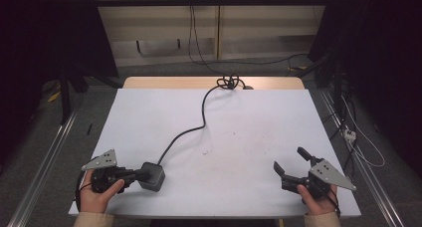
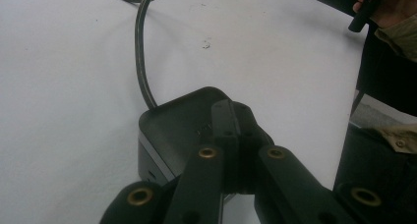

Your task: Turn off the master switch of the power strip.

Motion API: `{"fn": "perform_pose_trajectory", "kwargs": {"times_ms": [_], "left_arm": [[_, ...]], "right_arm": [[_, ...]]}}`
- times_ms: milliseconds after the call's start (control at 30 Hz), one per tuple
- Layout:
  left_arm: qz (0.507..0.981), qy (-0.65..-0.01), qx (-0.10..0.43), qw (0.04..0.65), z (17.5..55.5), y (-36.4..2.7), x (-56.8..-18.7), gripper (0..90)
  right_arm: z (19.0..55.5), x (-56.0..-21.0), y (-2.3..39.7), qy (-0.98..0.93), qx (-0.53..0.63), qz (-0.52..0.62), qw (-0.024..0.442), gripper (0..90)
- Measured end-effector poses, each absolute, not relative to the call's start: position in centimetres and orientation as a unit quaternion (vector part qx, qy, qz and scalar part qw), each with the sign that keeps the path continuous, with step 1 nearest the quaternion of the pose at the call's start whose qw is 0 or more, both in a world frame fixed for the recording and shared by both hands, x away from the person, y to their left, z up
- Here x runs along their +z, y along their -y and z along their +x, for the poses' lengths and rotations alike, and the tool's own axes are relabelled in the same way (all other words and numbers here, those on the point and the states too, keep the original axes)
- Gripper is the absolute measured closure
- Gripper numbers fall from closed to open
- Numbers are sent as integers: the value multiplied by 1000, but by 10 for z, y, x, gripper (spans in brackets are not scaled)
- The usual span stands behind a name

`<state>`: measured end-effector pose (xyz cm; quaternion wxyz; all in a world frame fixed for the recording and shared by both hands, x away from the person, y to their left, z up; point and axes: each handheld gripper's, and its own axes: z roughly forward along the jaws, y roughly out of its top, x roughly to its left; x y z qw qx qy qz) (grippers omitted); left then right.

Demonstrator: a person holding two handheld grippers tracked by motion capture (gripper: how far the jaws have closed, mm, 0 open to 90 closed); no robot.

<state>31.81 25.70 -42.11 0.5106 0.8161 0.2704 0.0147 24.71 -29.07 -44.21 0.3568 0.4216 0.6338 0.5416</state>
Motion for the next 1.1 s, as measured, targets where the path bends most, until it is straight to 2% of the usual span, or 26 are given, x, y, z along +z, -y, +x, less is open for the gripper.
{"fn": "perform_pose_trajectory", "kwargs": {"times_ms": [1100], "left_arm": [[818, -271, 11, 508, 319, -257, -422, 900]], "right_arm": [[248, -443, 291, -634, 542, 421, 356, 64]]}}
